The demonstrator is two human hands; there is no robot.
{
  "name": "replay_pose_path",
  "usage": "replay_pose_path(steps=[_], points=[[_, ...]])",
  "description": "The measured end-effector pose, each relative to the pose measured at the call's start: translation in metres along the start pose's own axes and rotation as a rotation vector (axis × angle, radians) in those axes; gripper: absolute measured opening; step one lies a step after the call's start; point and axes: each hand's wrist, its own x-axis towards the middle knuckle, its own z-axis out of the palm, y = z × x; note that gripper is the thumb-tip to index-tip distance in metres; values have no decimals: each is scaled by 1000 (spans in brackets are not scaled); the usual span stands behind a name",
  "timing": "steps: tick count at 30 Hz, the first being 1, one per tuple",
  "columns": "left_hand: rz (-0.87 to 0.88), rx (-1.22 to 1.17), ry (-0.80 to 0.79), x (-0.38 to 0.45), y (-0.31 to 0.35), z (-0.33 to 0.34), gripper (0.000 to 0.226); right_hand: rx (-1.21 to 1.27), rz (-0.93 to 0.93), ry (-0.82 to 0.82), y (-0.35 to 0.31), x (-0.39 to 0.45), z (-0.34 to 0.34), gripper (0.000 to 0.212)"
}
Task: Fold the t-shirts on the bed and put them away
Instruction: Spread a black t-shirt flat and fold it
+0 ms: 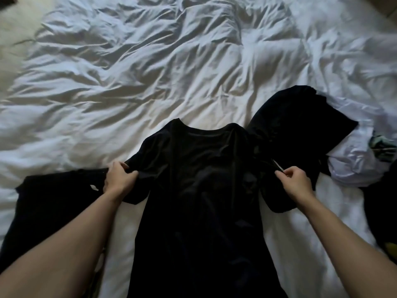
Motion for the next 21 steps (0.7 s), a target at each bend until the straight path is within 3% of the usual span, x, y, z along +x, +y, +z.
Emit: replay_pose_path(steps=[2,3,7,10,15,17,19,21], points=[[7,123,-20,5,-11,6,53,84,11,0,2,2,-8,23],[-15,166,-16,8,-13,7,54,198,44,2,0,3,-9,25],[-75,85,-16,10,-7,8,30,633,182,-195,-19,-6,-6,28],[-6,-61,12,-1,4,3,34,877,161,-306,-42,-15,2,18],[137,-196,112,-22,27,-11,32,537,-165,-230,-92,-38,36,37],[212,-225,180,-29,39,-15,21,455,-266,-347,-114,-55,62,41],[330,-246,218,-43,55,-13,17,502,-255,-521,-120,-65,81,42],[535,-248,108,-69,73,-7,25,429,-274,-520,-112,-63,89,39]])
